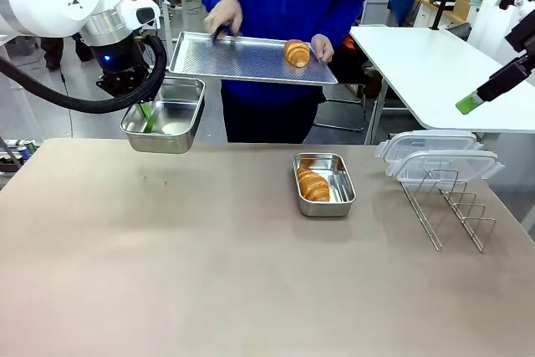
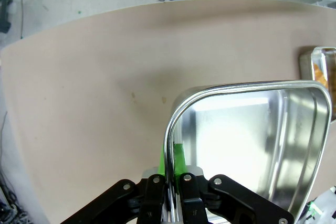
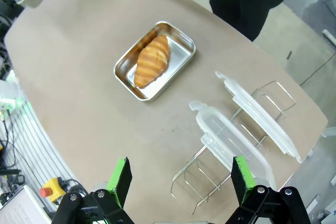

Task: Place the bread in airtight containers.
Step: Once an object is inside an Airtight Container , place the container in the center of the table.

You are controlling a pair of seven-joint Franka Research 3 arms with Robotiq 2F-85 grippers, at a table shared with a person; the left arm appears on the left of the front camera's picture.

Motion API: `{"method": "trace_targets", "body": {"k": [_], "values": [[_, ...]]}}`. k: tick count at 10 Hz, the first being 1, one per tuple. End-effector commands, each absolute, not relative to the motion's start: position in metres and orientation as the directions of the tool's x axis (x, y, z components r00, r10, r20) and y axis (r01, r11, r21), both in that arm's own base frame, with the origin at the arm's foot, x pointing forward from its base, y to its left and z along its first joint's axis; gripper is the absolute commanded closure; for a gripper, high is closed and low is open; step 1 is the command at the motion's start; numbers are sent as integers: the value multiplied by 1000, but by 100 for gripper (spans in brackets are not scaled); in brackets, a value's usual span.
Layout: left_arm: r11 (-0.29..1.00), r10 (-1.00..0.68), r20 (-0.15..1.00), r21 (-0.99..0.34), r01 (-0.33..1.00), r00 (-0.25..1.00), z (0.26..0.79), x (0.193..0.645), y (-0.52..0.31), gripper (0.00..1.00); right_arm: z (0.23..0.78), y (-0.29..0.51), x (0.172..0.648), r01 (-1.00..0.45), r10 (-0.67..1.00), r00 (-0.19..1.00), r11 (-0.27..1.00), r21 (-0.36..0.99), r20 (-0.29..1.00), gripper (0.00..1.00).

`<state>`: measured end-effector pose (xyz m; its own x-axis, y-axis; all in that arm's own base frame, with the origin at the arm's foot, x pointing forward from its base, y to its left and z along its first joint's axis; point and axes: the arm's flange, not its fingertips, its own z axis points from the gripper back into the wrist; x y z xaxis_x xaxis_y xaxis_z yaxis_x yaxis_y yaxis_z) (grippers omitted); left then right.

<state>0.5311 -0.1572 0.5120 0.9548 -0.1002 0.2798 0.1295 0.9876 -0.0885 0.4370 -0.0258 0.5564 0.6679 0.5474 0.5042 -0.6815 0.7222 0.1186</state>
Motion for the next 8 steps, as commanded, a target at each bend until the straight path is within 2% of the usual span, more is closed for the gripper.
{"method": "trace_targets", "body": {"k": [1,8], "values": [[987,-103,290,-86,133,951,517,531,-155,100,555,-26,439,-684,537,660,719,124,525,0],[987,-103,290,-86,133,951,517,531,-155,100,555,-26,439,-684,537,660,719,124,525,0]]}}
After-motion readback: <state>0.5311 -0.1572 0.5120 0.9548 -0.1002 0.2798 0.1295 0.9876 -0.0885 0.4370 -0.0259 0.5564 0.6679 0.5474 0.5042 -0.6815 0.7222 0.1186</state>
